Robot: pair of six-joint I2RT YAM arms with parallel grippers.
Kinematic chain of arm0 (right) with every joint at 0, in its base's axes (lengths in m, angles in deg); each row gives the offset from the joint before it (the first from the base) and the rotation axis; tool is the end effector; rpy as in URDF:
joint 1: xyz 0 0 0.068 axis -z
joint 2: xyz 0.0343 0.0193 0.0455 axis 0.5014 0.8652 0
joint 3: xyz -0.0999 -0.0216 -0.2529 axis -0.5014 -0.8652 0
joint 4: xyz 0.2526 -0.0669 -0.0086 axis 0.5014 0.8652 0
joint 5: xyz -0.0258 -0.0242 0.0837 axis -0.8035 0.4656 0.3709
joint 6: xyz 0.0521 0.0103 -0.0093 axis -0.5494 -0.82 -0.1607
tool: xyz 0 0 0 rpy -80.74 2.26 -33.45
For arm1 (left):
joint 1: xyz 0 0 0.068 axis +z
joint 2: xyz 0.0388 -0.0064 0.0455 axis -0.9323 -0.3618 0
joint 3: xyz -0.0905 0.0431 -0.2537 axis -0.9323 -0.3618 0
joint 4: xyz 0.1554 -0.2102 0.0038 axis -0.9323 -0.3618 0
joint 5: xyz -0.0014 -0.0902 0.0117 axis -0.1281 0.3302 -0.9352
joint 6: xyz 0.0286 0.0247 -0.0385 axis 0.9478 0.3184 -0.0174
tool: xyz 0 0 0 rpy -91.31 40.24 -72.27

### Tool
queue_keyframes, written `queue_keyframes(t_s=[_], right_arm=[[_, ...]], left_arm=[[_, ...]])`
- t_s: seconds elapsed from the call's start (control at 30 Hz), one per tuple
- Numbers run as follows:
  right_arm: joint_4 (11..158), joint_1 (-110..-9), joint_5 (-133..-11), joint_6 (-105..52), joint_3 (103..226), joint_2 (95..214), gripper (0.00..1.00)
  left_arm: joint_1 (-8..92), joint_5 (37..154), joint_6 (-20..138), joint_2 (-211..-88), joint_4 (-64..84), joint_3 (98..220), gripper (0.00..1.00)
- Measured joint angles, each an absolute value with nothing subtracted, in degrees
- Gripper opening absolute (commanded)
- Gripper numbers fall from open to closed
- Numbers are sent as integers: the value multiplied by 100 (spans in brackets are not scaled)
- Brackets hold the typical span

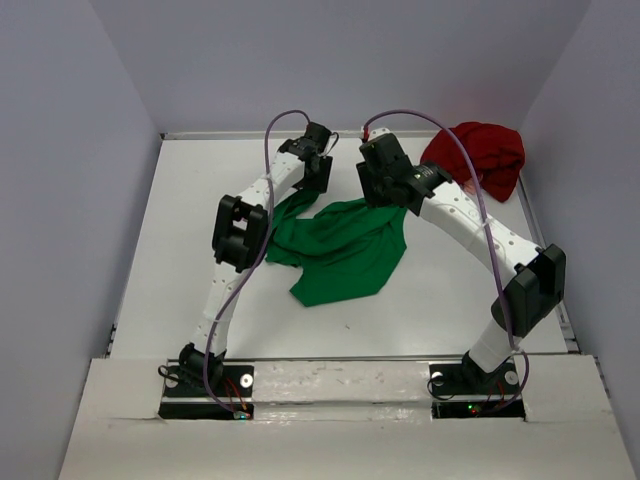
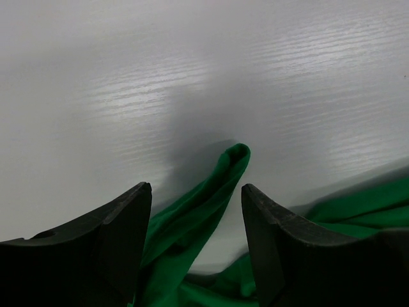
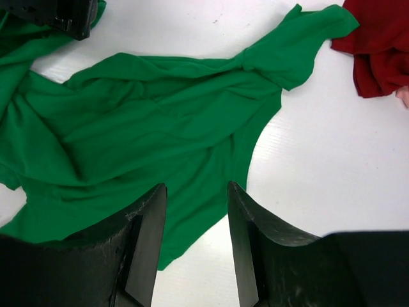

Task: Fold and stack the t-shirts
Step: Move the tshirt to the center of the board

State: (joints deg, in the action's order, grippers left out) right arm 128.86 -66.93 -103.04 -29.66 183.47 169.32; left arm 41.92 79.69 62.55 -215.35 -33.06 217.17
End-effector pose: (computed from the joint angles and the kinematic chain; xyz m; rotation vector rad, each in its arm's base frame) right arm 0.3024 0.2092 0.3519 -0.3536 2.2752 -0.0657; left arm 0.4888 -0.2425 0.2039 0.3515 2.4447 -0.1000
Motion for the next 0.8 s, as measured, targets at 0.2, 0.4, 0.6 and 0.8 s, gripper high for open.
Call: queue_keyframes(t_s=[0.2, 0.4, 0.6, 0.8], right_arm=[[12884, -6693, -10289, -2972, 18323, 16932, 47], [12875, -6693, -10247, -3009, 18305, 16934, 47], [12866, -6693, -10241, -3011, 18299, 16932, 46], [12849, -6693, -10249, -3011, 18264, 16923, 46]], left_arm=[[4192, 8212, 6343, -21568, -3201, 21741, 65], [4192, 8457, 6417, -21568, -3057, 21741, 63], [4192, 8560, 6432, -21579, -3052, 21741, 60], [4205, 8660, 6434, -21743, -3052, 21780, 59]])
